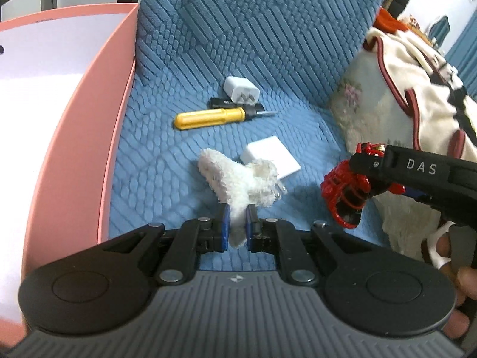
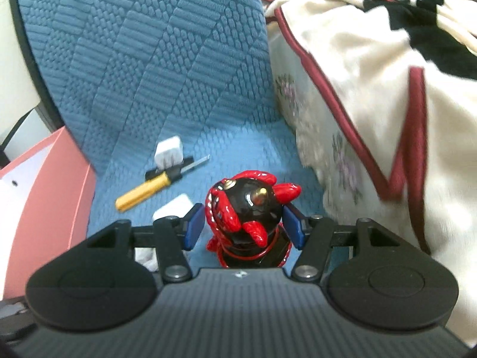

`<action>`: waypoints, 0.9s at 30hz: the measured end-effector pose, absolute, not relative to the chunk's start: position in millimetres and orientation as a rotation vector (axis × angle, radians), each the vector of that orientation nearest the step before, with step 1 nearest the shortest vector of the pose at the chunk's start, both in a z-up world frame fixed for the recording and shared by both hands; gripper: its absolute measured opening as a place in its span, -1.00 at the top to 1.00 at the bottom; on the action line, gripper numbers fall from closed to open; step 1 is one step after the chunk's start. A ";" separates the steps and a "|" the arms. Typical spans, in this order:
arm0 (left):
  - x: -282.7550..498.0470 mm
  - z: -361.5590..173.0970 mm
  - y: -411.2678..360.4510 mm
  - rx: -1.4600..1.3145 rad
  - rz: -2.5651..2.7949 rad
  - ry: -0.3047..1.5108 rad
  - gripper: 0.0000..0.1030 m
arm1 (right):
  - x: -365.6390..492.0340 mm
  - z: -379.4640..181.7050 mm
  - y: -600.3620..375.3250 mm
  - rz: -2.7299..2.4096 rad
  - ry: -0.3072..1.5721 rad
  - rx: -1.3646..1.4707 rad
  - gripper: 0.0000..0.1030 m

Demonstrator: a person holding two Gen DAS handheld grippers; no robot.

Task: Organize rigid objects
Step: 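Grasp the white fluffy toy with the left gripper and lift it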

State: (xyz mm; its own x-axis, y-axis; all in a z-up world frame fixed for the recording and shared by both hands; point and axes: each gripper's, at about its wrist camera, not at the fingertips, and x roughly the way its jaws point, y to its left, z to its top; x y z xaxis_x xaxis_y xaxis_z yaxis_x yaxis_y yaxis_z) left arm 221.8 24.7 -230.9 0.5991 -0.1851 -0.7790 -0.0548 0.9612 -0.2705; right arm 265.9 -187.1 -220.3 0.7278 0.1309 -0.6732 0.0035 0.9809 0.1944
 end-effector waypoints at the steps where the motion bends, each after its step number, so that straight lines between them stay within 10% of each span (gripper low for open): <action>1: 218.0 -230.4 23.4 -0.275 -0.079 0.929 0.74 | 260.6 -220.2 -184.3 0.063 0.764 0.178 -0.18; 18: 205.7 -248.8 13.1 -0.313 -0.053 1.016 0.70 | 238.4 -228.9 -186.2 0.078 0.804 0.172 -0.19; 27: 210.5 -250.6 13.6 -0.348 -0.007 1.006 -0.03 | 246.4 -237.2 -187.9 0.111 0.847 0.231 -0.17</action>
State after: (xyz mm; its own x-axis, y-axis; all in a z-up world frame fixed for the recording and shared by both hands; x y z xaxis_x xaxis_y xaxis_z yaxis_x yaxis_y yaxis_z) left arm 210.5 13.6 -250.6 0.5403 -0.1647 -0.8252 -0.1535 0.9449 -0.2891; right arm 246.4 -187.9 -237.2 0.6583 0.1885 -0.7288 -0.0050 0.9692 0.2462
